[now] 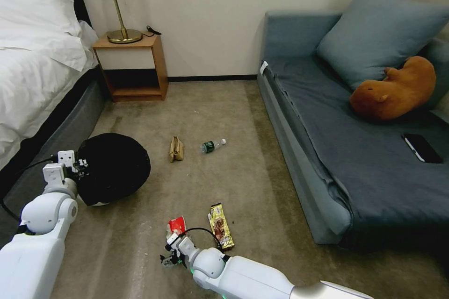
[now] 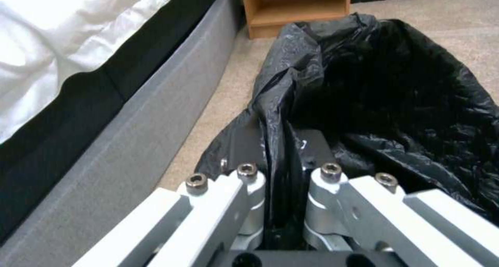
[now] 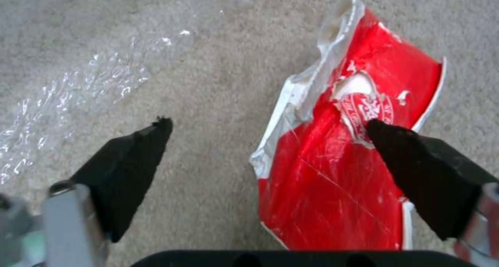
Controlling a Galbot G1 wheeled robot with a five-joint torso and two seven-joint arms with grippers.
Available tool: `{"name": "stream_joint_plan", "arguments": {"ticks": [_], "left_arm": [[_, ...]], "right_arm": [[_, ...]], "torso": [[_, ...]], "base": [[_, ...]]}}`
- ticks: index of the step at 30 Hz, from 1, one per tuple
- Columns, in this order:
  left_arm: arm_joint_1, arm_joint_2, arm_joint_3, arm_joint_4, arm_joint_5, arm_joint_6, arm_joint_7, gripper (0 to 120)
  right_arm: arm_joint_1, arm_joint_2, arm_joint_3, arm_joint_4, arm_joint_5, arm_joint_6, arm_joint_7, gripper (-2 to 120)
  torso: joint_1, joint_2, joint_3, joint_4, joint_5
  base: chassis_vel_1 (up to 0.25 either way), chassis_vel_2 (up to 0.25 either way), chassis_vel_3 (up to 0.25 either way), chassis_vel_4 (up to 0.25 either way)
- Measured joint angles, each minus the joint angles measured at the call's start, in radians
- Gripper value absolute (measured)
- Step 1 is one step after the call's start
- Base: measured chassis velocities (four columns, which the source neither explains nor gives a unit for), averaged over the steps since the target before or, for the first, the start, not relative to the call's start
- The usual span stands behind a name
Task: Pick up the trash bin, then pick up the garbage on the floor and place it into the trash bin.
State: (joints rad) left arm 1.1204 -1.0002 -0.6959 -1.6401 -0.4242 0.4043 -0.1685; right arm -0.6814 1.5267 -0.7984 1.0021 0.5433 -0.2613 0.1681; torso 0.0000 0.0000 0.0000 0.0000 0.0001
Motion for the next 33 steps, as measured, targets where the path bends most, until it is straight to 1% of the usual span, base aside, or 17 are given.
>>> {"name": "stream_joint_plan", "arguments": {"ticks": [3, 4, 6, 9, 11, 12, 15, 16, 17, 19, 20, 22, 23, 25, 26, 27, 33], "left_arm": [[0.006, -0.001, -0.001, -0.003, 0.0, -0.003, 0.001, 5], [0.006, -0.001, -0.001, -0.003, 0.0, -0.003, 0.001, 5], [0.008, -0.004, -0.002, -0.005, -0.001, -0.006, 0.002, 5], [0.009, -0.004, -0.002, -0.006, -0.001, -0.007, 0.002, 5], [0.013, -0.004, -0.003, -0.009, -0.001, -0.009, 0.003, 5], [0.013, -0.004, -0.003, -0.009, -0.001, -0.009, 0.003, 5], [0.018, 0.0, -0.007, -0.013, -0.005, -0.011, 0.004, 5], [0.018, 0.0, -0.007, -0.013, -0.005, -0.011, 0.004, 5], [0.02, 0.001, -0.009, -0.014, -0.007, -0.012, 0.004, 5], [0.023, 0.004, -0.011, -0.017, -0.01, -0.013, 0.004, 5], [0.023, 0.004, -0.011, -0.017, -0.01, -0.013, 0.004, 5], [0.026, 0.005, -0.012, -0.019, -0.011, -0.014, 0.005, 5], [0.026, 0.005, -0.012, -0.019, -0.011, -0.014, 0.005, 5], [0.029, 0.005, -0.013, -0.021, -0.011, -0.015, 0.005, 5], [0.029, 0.005, -0.013, -0.021, -0.011, -0.015, 0.005, 5], [0.033, 0.005, -0.014, -0.023, -0.012, -0.016, 0.005, 5], [0.039, 0.01, -0.018, -0.029, -0.015, -0.017, 0.006, 5]], "right_arm": [[0.009, -0.006, 0.001, 0.004, 0.0, -0.001, 0.002, 79], [0.009, -0.006, 0.001, 0.004, 0.0, -0.001, 0.002, 79], [0.014, -0.016, 0.001, 0.01, 0.002, -0.007, 0.004, 67], [0.014, -0.018, 0.001, 0.01, 0.002, -0.009, 0.004, 63], [0.011, -0.021, 0.003, 0.007, 0.002, -0.015, 0.004, 51], [0.011, -0.021, 0.003, 0.007, 0.002, -0.015, 0.004, 51], [0.007, -0.023, 0.007, -0.012, -0.003, -0.018, 0.002, 35], [0.007, -0.023, 0.007, -0.012, -0.003, -0.018, 0.002, 35], [0.007, -0.023, 0.009, -0.017, -0.005, -0.018, 0.001, 30], [0.008, -0.023, 0.01, -0.021, -0.006, -0.018, -0.001, 26], [0.008, -0.023, 0.01, -0.021, -0.006, -0.018, -0.001, 26], [0.01, -0.023, 0.01, -0.021, -0.006, -0.018, -0.001, 17], [0.01, -0.023, 0.01, -0.021, -0.006, -0.018, -0.001, 17], [0.01, -0.024, 0.011, -0.02, -0.006, -0.018, -0.001, 7], [0.01, -0.024, 0.011, -0.02, -0.006, -0.018, -0.001, 7], [0.011, -0.027, 0.016, -0.014, -0.007, -0.019, -0.001, 1], [0.032, -0.042, 0.046, 0.014, -0.008, -0.016, -0.001, 0]], "torso": [[0.0, 0.0, 0.0, 0.0002, 0.0], [0.0, 0.0, 0.0, 0.0002, 0.0], [0.0, 0.0, 0.0, 0.0, 0.0], [0.0, 0.0, 0.0, -0.0001, 0.0], [0.0, 0.0, 0.0, 0.0, 0.0], [0.0, 0.0, 0.0, 0.0, 0.0], [0.0, 0.0, 0.0, 0.0, 0.0], [0.0, 0.0, 0.0, 0.0, 0.0], [0.0, 0.0, 0.0, 0.0001, 0.0], [0.0, 0.0, 0.0, 0.0001, 0.0], [0.0, 0.0, 0.0, 0.0001, 0.0], [0.0, 0.0, 0.0, 0.0001, 0.0], [0.0, 0.0, 0.0, 0.0001, 0.0], [0.0, 0.0, 0.0, 0.0001, -0.0001], [0.0, 0.0, 0.0, 0.0001, -0.0001], [0.0, 0.0, 0.0, 0.0, 0.0], [0.0, 0.0, 0.0, 0.0001, -0.0002]], "base": [[0.0, 0.0, 0.0, 0.0], [0.0, 0.0, 0.0, 0.0], [0.0, 0.0, 0.0, 0.0], [0.0, 0.0, 0.0, 0.0], [0.0, 0.0, 0.0, 0.0], [0.0, 0.0, 0.0, 0.0], [0.0, 0.0, 0.0, 0.0], [0.0, 0.0, 0.0, 0.0], [0.0, 0.0, 0.0, 0.0], [0.0, 0.0, 0.0, 0.0], [0.0, 0.0, 0.0, 0.0], [0.0, 0.0, 0.0, 0.0], [0.0, 0.0, 0.0, 0.0], [0.0, 0.0, 0.0, 0.0], [0.0, 0.0, 0.0, 0.0], [0.0, 0.0, 0.0, 0.0], [0.0, 0.0, 0.0, 0.0]]}}
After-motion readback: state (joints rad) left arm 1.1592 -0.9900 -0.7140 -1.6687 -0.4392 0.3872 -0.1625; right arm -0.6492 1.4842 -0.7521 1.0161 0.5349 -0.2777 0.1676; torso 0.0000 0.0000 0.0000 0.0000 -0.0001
